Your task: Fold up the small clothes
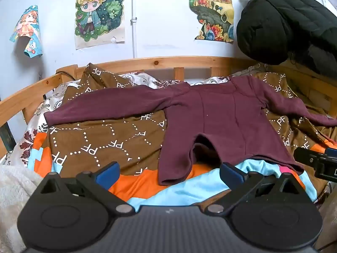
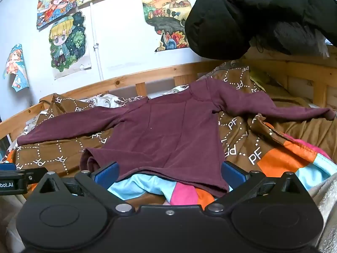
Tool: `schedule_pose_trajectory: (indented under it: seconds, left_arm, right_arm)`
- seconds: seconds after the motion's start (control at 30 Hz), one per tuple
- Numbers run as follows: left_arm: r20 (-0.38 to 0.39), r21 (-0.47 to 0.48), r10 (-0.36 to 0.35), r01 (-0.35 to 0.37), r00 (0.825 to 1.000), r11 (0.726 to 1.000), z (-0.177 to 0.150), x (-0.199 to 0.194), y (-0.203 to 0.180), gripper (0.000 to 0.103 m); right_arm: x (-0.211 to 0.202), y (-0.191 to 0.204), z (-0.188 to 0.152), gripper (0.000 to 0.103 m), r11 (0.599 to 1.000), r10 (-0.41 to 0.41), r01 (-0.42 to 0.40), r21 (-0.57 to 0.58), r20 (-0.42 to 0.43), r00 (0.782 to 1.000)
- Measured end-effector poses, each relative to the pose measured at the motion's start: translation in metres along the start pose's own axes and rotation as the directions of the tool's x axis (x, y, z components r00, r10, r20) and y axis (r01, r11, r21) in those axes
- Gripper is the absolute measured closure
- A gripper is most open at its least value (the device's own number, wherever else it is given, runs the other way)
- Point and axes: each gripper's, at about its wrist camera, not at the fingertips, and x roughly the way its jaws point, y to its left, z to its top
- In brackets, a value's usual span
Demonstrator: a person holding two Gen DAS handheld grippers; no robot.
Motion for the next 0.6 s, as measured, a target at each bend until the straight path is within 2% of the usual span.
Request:
schedule_pose_trajectory:
  seconds: [0.6]
  left_arm:
    - [0.001,-0.002,-0.001,0.001,1.000,1.000,0.0000,-0.0001,0.0000,0.001]
  right_arm:
    - [0.0018,-0.0015,-0.0005,0.000,1.000,-0.001,0.001,0.001,-0.007,1.000]
